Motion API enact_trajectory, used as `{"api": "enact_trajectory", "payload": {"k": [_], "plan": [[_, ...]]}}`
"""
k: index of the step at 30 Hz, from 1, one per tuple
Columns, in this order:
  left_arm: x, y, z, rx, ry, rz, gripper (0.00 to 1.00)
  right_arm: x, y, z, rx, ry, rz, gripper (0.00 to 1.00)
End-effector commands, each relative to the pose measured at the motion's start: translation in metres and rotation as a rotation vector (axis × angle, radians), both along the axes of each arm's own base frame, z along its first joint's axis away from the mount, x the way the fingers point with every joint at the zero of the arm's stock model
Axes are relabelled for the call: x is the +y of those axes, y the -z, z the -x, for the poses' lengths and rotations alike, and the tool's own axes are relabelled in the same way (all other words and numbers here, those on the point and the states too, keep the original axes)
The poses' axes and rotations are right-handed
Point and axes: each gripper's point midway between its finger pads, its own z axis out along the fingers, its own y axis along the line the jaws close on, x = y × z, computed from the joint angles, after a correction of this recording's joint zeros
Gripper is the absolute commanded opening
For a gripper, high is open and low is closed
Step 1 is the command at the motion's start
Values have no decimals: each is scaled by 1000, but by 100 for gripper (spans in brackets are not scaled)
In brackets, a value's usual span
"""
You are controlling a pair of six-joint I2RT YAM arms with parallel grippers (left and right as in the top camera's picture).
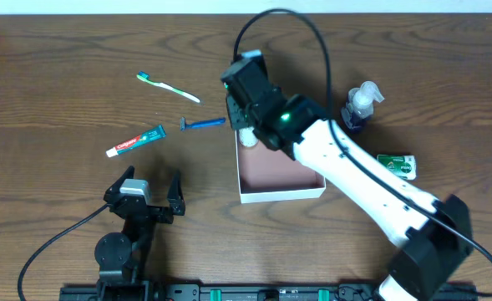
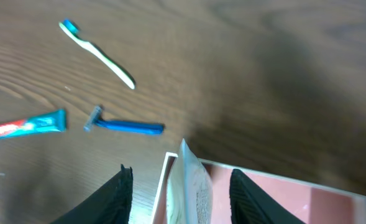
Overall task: Pack container
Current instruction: 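Release the tube and move the right gripper to the soap pump bottle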
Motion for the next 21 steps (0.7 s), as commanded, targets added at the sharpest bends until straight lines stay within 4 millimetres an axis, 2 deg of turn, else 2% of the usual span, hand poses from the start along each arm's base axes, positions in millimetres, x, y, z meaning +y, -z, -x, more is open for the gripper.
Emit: {"api": "enact_trajectory", "payload": {"k": [1,3,5,6,8,10,12,15,21], "plan": [[-1,17,1,49,9,-11,98,-25,-96,-2,-161,10,-76,50],[-1,17,1,49,9,-11,98,-53,-118,-1,-175,48,-74,52],[-1,17,1,49,9,-11,98,-86,-129,1,-168,105,-63,54],[-1,17,1,49,9,-11,98,-109,-130,3,-153,146,-47,56],[-1,17,1,49,9,-11,98,-141,-127,5,-116,208,-18,59],[-1,17,1,49,9,-11,98,-175,-116,7,-57,266,25,64],[-1,17,1,49,9,-11,98,-201,-102,9,6,299,60,67],[-1,17,1,49,9,-11,98,-225,-77,10,97,314,87,71],[-1,17,1,49,9,-11,98,-249,-28,3,177,348,109,72]]}}
